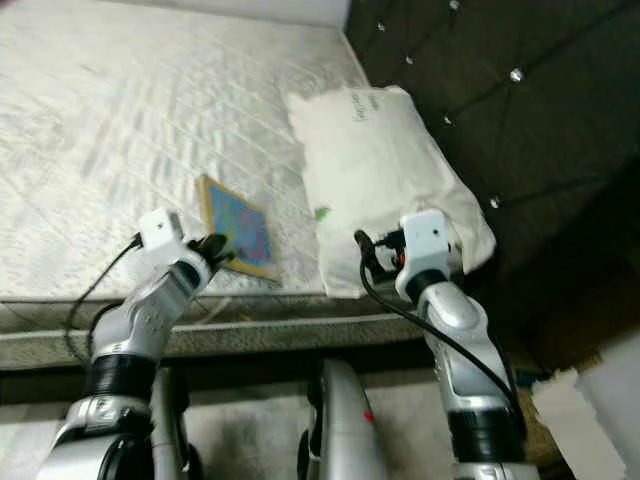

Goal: Clean up the room

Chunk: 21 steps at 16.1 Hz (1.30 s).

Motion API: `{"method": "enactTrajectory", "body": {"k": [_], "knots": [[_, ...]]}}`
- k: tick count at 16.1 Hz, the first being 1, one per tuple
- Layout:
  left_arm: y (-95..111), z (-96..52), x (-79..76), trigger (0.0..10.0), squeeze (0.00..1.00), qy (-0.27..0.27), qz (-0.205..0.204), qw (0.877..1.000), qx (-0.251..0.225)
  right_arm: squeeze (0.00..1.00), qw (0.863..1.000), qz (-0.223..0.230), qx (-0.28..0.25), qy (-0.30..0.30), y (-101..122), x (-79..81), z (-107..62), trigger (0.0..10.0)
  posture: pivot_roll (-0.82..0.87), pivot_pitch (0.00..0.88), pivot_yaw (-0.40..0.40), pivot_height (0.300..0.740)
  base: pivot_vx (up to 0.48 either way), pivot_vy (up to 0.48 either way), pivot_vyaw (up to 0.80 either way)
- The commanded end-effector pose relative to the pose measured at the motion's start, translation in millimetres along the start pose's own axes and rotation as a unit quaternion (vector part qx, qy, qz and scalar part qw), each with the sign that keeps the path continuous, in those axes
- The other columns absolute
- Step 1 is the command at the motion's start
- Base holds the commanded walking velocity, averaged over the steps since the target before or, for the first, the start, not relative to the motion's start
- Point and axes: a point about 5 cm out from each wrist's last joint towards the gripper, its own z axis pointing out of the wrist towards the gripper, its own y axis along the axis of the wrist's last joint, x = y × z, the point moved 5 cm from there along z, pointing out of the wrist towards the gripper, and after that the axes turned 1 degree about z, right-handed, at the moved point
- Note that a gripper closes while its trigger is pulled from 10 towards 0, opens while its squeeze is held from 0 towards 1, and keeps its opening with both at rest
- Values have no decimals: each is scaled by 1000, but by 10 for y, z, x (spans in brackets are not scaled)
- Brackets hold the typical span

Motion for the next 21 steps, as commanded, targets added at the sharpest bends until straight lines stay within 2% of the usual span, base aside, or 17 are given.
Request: {"method": "enactTrajectory", "body": {"k": [1, 3, 4, 5, 8, 9, 15, 18, 20, 21], "knots": [[106, 35, -116, 10000, 0, -22, -13, 1000, -17, 0, 1000, -6, -3, -8, 49, -100, -55, 10000, -244, 86, -172, 540, 0, 0, 0], [38, 66, -89, 10000, 0, -17, -20, 1000, 7, 0, 1000, -12, 3, -10, 43, -139, -107, 10000, -256, 90, -175, 540, 0, 0, 0], [-10, 90, -57, 10000, 0, -15, -44, 999, 22, 0, 1000, -17, 7, -9, 47, -157, -143, 10000, -271, 99, -178, 540, 0, 0, 0], [-22, 102, -26, 10000, 0, -9, -46, 999, 25, 0, 1000, -19, 9, -10, 49, -166, -163, 10000, -276, 101, -179, 540, 0, 0, 0], [-10, 125, 37, 10000, 0, -3, -53, 998, 26, 0, 1000, -22, 14, -13, 39, -185, -201, 10000, -286, 106, -181, 540, 0, 0, 0], [51, 172, 68, 10000, 0, -13, -70, 997, 25, 0, 999, -25, 19, -13, 33, -194, -248, 10000, -298, 112, -189, 540, 0, 0, 0], [75, 260, 64, 10000, 0, -35, -121, 991, 38, 0, 999, -33, 26, -15, 40, -215, -327, 10000, -329, 123, -196, 540, 0, 0, 0], [93, 283, 103, 10000, 0, -32, -125, 991, 41, 0, 999, -38, 28, -17, 37, -217, -354, 10000, -335, 127, -195, 540, 0, 0, 0], [117, 279, 171, 10000, 349, -26, -126, 991, 41, 0, 998, -46, 30, -12, 28, -219, -377, 10000, -335, 127, -195, 540, 0, 0, 0], [121, 275, 202, 10000, 804, -23, -119, 992, 42, 0, 998, -47, 30, -12, 33, -226, -383, 10000, -342, 126, -193, 540, 0, 0, 0]]}}
